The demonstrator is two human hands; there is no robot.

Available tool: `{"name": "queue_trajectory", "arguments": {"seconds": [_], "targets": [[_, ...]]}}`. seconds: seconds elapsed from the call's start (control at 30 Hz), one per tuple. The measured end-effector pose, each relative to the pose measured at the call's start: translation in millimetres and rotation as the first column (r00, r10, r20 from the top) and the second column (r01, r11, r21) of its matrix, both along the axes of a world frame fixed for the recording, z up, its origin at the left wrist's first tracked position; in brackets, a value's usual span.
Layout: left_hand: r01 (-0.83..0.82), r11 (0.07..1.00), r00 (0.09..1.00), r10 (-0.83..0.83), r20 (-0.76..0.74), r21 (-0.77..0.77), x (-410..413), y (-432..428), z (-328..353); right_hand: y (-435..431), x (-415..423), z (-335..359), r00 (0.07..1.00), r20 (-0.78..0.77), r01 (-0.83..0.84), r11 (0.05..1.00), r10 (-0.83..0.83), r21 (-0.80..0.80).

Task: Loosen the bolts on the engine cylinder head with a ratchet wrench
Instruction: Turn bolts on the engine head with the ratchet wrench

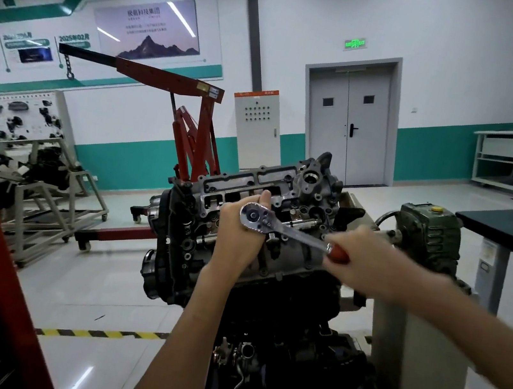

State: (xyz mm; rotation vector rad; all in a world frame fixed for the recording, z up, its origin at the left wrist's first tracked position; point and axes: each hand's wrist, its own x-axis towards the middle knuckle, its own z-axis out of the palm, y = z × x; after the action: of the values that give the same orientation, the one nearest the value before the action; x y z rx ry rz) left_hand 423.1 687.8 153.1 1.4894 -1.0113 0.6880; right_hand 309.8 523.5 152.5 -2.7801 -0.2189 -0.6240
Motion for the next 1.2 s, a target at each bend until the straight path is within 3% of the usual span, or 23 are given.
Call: {"name": "queue_trajectory", "arguments": {"seconds": [0.1, 0.17, 0.27, 0.37, 0.5, 0.57, 0.67, 0.73, 0.8, 0.87, 0.97, 1.07, 1.2], "targets": [[0.033, 0.989, 0.999, -0.036, 0.014, 0.142, 0, 5, 7, -19, 3, 37, 0.994, 0.106, 0.061, 0.969, -0.037, -0.237], [0.04, 0.994, 0.999, -0.038, -0.021, 0.101, 0, 7, 4, -15, 4, 33, 0.993, 0.106, 0.068, 0.97, -0.045, -0.232], [0.026, 0.995, 0.998, -0.031, -0.055, -0.094, -2, 3, -6, 12, 1, -9, 0.998, 0.046, 0.044, 0.999, -0.045, 0.019], [-0.037, 0.967, 0.992, 0.006, -0.125, -0.253, -12, -9, -9, 51, -4, -52, 0.98, 0.142, 0.093, 0.947, -0.142, 0.306], [0.024, 0.957, 0.954, -0.108, -0.28, -0.288, -16, -19, -11, 104, -4, -87, 0.978, 0.177, -0.04, 0.744, -0.106, 0.667], [0.027, 0.97, 0.983, -0.069, -0.168, -0.241, -11, -19, -10, 108, -3, -89, 0.979, 0.184, -0.066, 0.713, -0.089, 0.698], [0.041, 0.988, 0.992, -0.058, -0.114, -0.151, -5, -9, -7, 85, -3, -77, 0.98, 0.183, -0.048, 0.811, -0.073, 0.584], [0.025, 0.996, 0.997, -0.03, -0.07, -0.08, -2, 2, -9, 59, -5, -60, 0.989, 0.146, -0.019, 0.926, -0.039, 0.377], [0.049, 0.998, 0.997, -0.051, -0.052, -0.032, -3, 7, -7, 29, -6, -35, 0.996, 0.088, -0.027, 0.984, 0.012, 0.177], [0.052, 0.998, 0.998, -0.051, -0.033, 0.036, -5, 7, -2, 0, -3, -2, 0.998, 0.068, -0.008, 0.999, 0.011, -0.054], [0.059, 0.995, 0.998, -0.057, -0.016, 0.086, -4, 7, -1, -22, 1, 44, 0.972, 0.235, 0.103, 0.926, -0.016, -0.364], [0.062, 0.998, 0.996, -0.063, -0.069, -0.013, -3, 11, -8, -14, 2, 38, 0.971, 0.236, 0.125, 0.919, -0.036, -0.375], [-0.033, 0.979, 0.998, 0.02, -0.064, -0.203, -13, 5, -11, 27, -9, -22, 0.962, 0.235, 0.155, 0.987, -0.143, -0.032]]}}
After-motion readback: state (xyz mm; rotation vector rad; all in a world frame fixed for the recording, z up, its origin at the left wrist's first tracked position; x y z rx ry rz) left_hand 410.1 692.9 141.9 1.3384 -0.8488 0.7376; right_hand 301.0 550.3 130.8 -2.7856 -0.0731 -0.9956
